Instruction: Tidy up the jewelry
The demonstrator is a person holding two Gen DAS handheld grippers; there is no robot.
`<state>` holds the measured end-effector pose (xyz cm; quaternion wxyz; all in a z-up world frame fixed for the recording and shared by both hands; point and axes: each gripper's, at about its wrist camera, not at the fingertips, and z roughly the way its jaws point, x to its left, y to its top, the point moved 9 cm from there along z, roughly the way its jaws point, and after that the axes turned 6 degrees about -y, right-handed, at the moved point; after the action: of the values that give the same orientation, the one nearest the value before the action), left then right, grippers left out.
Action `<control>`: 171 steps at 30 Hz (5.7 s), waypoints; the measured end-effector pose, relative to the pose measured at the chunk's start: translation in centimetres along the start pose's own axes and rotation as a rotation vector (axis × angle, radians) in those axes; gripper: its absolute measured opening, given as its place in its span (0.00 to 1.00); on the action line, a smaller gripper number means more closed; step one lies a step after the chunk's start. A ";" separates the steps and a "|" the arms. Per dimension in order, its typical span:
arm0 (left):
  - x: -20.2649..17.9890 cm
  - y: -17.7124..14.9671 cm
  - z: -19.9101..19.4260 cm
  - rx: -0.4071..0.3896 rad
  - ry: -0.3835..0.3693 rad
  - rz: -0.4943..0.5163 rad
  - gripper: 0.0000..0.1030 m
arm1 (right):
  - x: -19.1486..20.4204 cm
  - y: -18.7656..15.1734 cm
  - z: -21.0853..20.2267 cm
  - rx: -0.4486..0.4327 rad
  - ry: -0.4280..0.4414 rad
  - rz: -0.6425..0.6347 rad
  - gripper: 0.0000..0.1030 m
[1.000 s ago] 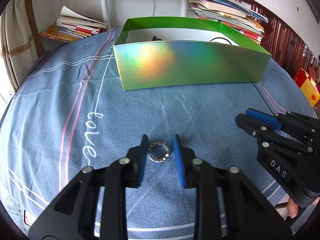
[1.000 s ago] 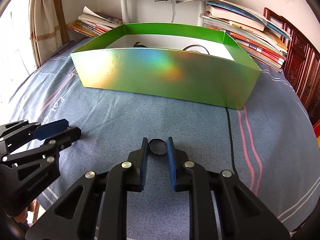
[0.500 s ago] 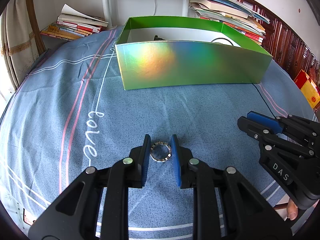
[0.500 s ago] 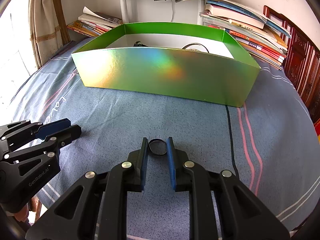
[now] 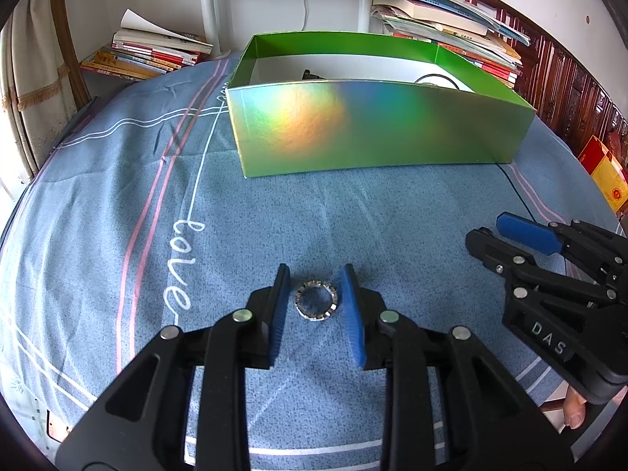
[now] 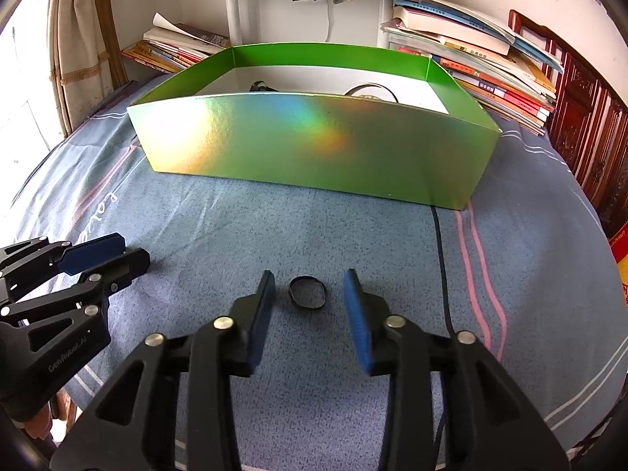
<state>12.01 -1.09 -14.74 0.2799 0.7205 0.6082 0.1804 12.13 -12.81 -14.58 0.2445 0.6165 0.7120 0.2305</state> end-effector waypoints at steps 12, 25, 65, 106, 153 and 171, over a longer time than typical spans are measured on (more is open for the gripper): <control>-0.1 0.3 0.1 0.003 -0.011 -0.003 0.19 | 0.6 0.2 0.0 -0.002 0.025 -0.015 0.19; 0.5 0.5 -0.8 -0.005 0.001 -0.029 0.19 | -0.7 0.6 -1.6 -0.027 0.013 0.018 0.19; 2.6 16.7 -0.6 -0.185 0.052 -0.003 0.74 | -5.8 14.3 -3.6 -0.236 -0.046 0.143 0.87; -1.1 8.4 -12.8 -0.347 0.100 0.015 0.94 | -5.3 7.8 -14.3 -0.351 -0.149 0.152 0.97; -1.0 8.3 -12.7 -0.333 0.097 0.014 0.94 | -4.9 7.8 -14.1 -0.343 -0.148 0.149 0.97; -0.6 8.0 -12.4 -0.324 0.084 0.005 0.96 | -4.4 7.6 -13.7 -0.341 -0.140 0.130 0.97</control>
<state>10.61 -0.19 -0.07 0.3663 0.6592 0.5807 0.3067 9.83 -16.55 1.15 0.3790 0.6256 0.6024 0.3196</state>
